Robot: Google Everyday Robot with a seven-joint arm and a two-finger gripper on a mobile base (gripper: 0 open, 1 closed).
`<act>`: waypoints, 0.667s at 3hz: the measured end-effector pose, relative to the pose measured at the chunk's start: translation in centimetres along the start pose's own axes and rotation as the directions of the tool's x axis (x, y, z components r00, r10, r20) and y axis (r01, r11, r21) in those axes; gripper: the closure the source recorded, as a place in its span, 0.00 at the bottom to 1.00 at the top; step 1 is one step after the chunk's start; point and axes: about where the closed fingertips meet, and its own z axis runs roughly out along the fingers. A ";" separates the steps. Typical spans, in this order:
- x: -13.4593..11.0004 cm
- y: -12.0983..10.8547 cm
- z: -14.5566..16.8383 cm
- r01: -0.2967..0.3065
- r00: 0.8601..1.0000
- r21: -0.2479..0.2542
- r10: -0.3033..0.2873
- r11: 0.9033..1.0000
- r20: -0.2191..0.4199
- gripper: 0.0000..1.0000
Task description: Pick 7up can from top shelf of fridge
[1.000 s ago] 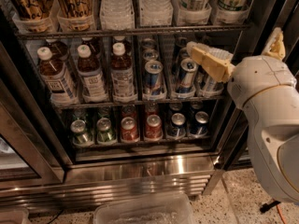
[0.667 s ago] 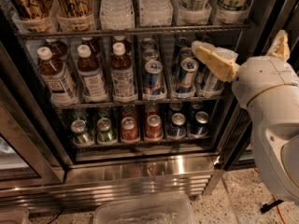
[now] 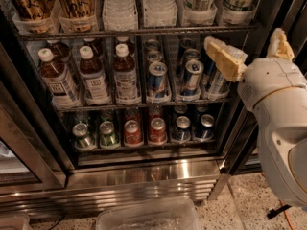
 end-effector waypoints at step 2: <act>0.0 0.0 0.0 0.000 1.000 0.000 0.000 1.000 0.000 0.42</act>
Offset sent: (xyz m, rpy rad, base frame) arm 0.0000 0.0000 0.0000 0.0000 0.0000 0.0000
